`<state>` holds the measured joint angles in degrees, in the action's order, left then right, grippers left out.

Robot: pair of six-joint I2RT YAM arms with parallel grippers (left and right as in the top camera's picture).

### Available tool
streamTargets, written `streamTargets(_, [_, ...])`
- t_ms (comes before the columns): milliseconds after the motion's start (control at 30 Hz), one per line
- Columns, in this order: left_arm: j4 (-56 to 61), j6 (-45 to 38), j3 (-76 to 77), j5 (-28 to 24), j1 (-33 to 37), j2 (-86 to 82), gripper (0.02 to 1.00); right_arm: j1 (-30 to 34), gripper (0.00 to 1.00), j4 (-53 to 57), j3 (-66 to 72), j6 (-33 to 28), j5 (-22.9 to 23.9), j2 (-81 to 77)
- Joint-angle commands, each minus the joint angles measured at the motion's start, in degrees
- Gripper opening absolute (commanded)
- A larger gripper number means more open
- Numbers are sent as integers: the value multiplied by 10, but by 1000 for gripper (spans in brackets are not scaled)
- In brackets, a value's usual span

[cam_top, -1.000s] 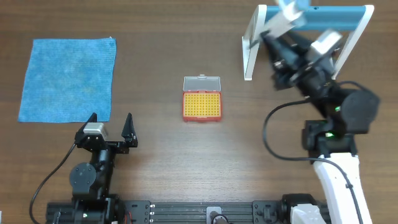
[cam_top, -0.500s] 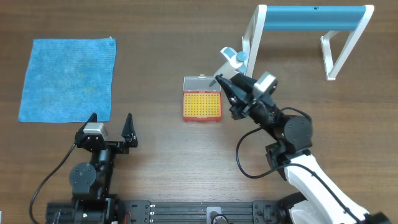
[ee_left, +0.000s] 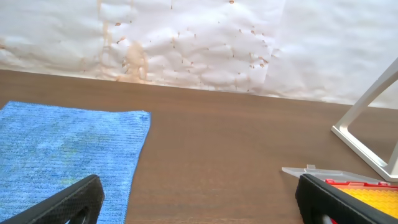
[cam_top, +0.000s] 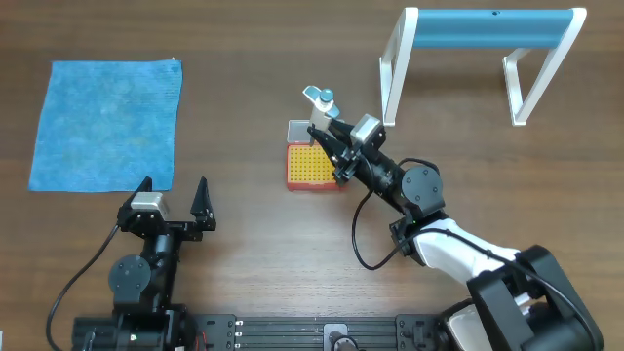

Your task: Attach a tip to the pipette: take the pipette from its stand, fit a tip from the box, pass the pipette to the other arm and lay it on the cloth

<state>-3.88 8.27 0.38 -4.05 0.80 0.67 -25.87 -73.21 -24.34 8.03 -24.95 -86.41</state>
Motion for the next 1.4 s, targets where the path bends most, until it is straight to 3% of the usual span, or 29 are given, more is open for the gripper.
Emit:
streamTargets(33, [-5,5,-1,6,-3,-5,996,-7,77,-7,0,-18,20,-30])
streamTargets(1400, [-5,5,-1,6,-3,-5,998,-21,77,3,9,-34,50,-84])
